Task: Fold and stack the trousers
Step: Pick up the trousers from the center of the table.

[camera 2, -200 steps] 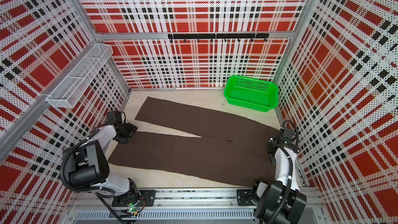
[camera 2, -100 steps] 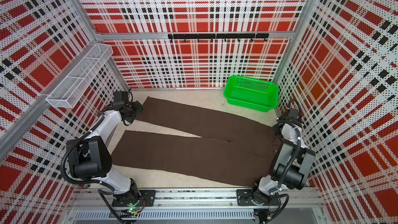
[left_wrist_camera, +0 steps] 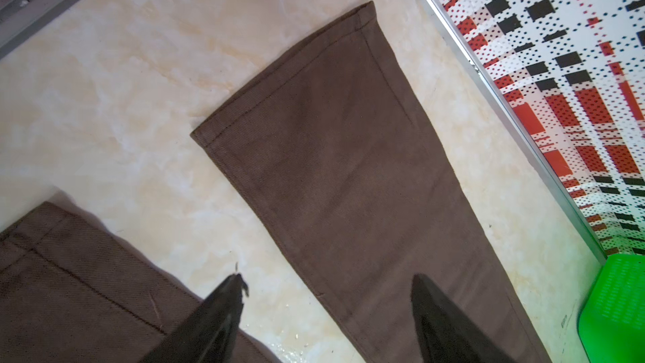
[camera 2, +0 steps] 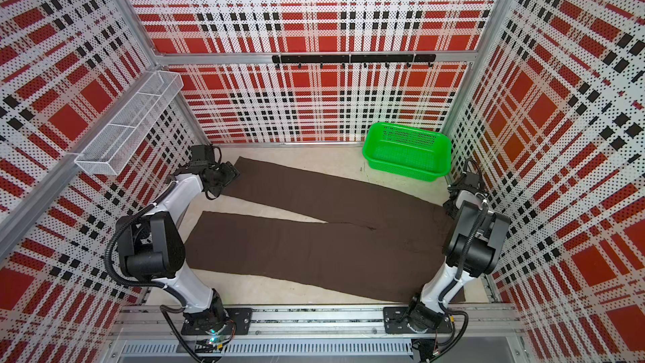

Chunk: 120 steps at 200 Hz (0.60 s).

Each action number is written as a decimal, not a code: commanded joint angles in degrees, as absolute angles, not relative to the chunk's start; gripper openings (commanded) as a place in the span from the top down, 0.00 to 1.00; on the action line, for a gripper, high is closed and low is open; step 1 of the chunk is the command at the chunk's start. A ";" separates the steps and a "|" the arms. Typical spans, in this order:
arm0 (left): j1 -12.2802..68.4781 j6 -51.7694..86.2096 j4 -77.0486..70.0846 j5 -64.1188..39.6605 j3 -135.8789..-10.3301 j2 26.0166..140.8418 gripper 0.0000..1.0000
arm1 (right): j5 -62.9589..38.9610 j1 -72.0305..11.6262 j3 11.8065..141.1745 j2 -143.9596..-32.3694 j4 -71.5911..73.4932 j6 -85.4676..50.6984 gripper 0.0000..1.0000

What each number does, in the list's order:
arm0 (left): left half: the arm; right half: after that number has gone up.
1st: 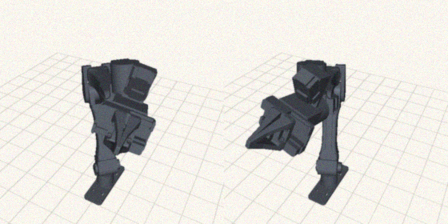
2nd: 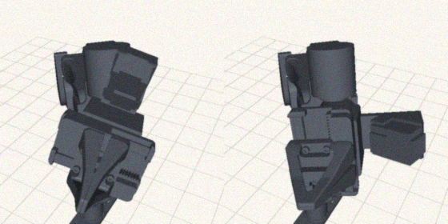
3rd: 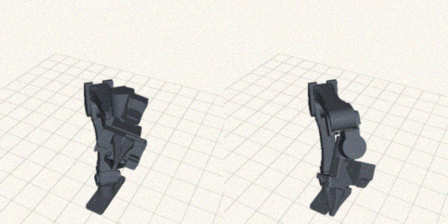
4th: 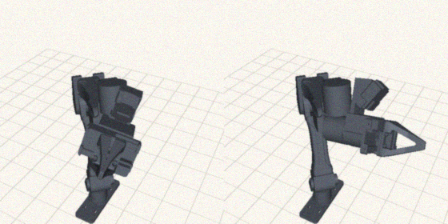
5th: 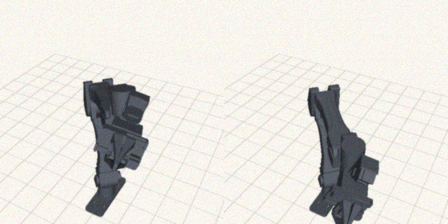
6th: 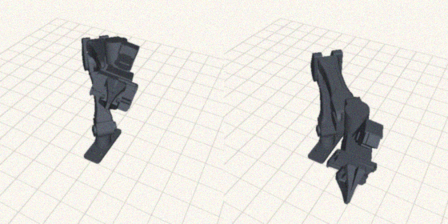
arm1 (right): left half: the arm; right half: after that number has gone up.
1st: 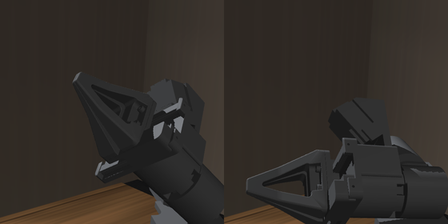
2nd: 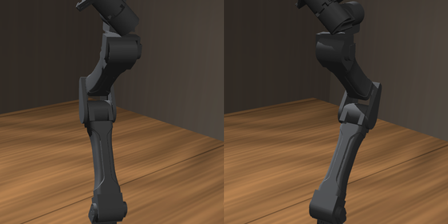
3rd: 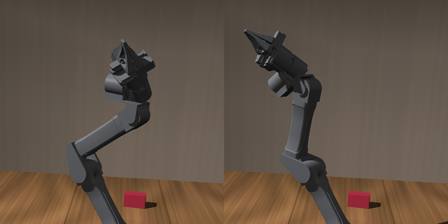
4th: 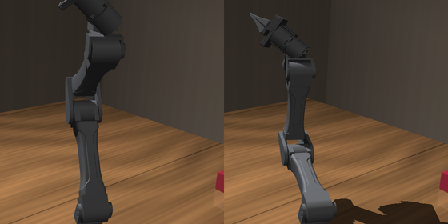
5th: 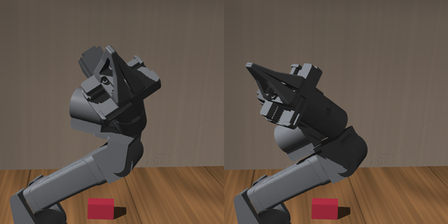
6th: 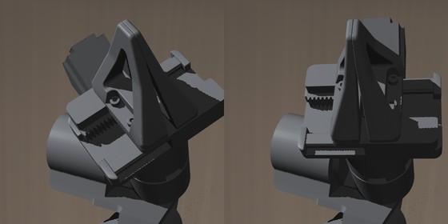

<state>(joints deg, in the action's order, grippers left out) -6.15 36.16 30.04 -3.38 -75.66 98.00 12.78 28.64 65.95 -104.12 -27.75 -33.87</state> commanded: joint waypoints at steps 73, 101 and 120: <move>-4.94 35.51 30.24 -1.86 -78.12 99.27 0.20 | 7.58 29.47 69.65 -110.54 -22.35 -35.87 0.48; -4.81 35.51 30.28 -1.85 -78.51 99.23 0.20 | 7.03 29.47 69.60 -110.48 -22.32 -36.59 0.51; -4.92 35.41 30.36 -1.82 -78.57 99.20 0.20 | 7.03 29.44 69.75 -110.76 -22.59 -36.58 0.57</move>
